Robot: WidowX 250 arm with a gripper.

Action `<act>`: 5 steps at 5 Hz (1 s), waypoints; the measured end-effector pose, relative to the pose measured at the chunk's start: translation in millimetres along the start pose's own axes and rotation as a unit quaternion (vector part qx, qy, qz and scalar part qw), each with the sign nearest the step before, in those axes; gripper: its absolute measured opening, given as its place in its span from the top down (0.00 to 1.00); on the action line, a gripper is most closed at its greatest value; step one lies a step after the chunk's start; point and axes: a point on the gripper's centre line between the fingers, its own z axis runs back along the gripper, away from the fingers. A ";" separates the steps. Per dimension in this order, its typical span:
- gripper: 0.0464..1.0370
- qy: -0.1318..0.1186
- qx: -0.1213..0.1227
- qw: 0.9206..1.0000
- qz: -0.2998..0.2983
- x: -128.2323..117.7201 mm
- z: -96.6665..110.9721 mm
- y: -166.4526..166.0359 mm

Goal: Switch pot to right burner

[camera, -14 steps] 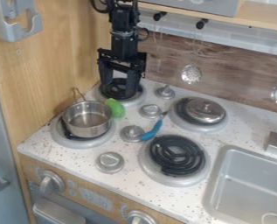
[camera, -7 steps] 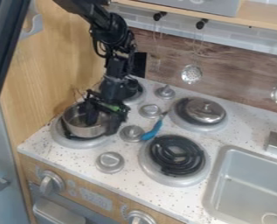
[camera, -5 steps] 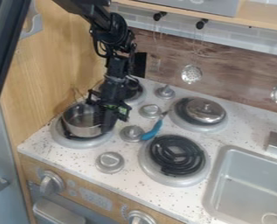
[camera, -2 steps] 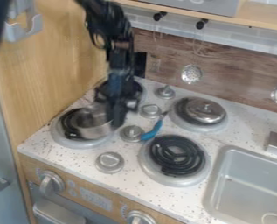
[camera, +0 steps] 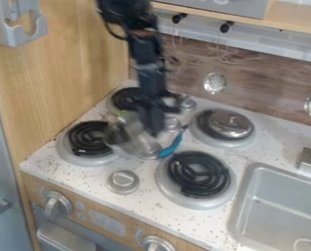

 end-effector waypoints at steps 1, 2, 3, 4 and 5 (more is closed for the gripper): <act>0.98 0.017 -0.004 0.999 -0.049 -5.8 -13.9 -31.8; 0.98 0.008 0.017 0.996 -0.087 -7.2 -26.5 -38.3; 0.98 -0.004 0.025 0.991 -0.128 -3.2 -30.7 -56.6; 0.98 -0.004 0.028 0.991 -0.134 3.5 -38.8 -60.3; 0.98 0.007 0.033 0.989 -0.141 8.4 -51.6 -67.7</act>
